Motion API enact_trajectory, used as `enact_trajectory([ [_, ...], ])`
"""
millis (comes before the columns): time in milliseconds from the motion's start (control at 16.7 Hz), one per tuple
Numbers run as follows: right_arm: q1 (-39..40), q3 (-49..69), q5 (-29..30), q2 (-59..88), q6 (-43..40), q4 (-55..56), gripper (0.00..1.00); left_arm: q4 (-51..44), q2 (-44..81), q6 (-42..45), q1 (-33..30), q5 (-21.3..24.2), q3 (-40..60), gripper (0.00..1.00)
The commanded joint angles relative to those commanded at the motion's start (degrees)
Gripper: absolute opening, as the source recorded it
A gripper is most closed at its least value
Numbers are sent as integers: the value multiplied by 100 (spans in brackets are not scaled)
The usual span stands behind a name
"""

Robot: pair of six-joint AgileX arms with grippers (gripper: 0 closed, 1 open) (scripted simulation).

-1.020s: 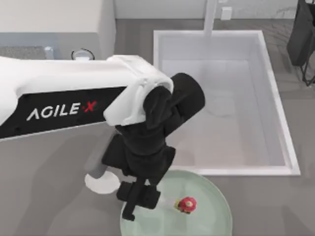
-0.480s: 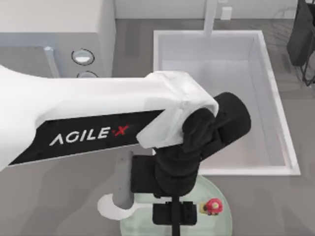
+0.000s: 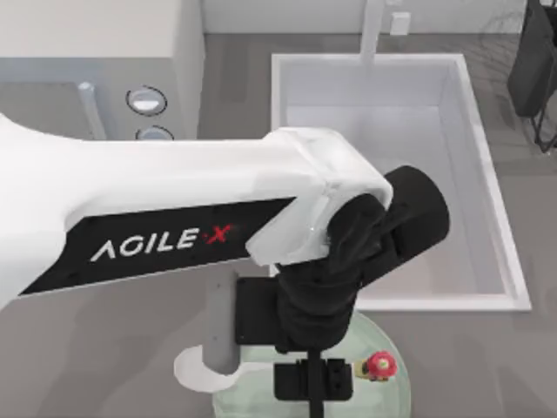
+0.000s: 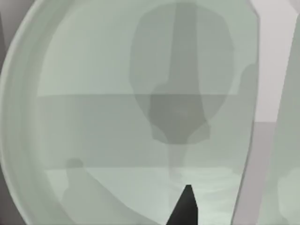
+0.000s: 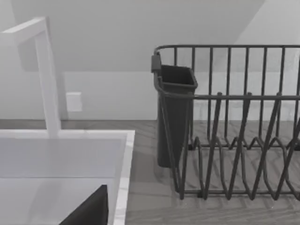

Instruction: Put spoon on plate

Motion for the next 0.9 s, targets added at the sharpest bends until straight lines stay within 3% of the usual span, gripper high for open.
enact_trajectory([
  [900,0,0,0,0,0,0,100,815,-120,232,-510,365,-164,0],
])
